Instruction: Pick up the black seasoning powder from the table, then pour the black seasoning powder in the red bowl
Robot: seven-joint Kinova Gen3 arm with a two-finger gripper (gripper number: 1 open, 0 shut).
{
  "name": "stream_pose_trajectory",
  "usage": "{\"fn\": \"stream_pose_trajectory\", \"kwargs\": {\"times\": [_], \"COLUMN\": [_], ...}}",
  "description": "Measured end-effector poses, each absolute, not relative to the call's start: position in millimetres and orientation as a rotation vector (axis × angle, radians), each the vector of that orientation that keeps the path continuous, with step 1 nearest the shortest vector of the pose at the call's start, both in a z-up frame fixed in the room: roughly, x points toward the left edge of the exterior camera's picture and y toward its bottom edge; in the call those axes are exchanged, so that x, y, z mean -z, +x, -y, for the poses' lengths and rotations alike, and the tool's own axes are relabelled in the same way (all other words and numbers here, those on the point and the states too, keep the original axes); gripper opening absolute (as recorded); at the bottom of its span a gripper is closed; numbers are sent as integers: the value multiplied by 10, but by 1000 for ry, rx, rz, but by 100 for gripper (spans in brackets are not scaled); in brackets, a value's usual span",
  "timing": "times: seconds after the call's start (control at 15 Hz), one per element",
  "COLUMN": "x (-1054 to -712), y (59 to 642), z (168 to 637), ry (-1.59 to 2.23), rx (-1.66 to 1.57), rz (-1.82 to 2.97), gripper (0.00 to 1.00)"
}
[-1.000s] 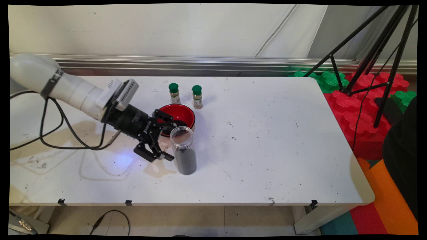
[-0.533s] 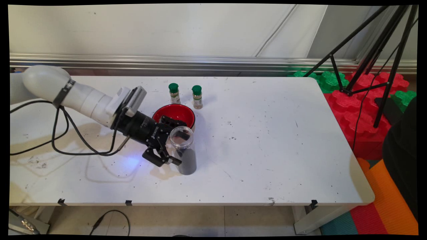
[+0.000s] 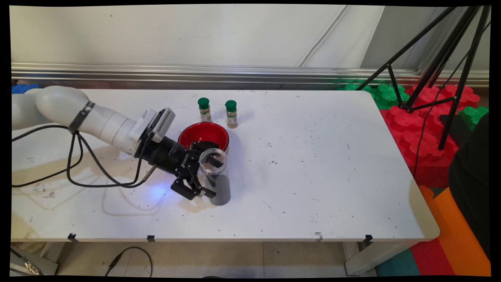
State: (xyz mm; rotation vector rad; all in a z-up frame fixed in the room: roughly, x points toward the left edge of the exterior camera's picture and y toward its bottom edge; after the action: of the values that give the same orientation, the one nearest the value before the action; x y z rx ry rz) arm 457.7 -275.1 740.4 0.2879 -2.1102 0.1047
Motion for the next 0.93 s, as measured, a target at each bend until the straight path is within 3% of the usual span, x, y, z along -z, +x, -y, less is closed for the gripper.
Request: {"fn": "stream_pose_trajectory", "kwargs": {"times": [0.47,0.53,0.93], "x": [-7340,-7337,-7319], "y": [4568,4567,4569], "z": [2772,2777,2784], "ry": [300,301,303], "rx": [-104,-105,-102], "rz": [2092,2088,2077], "gripper": [100,0,0]}}
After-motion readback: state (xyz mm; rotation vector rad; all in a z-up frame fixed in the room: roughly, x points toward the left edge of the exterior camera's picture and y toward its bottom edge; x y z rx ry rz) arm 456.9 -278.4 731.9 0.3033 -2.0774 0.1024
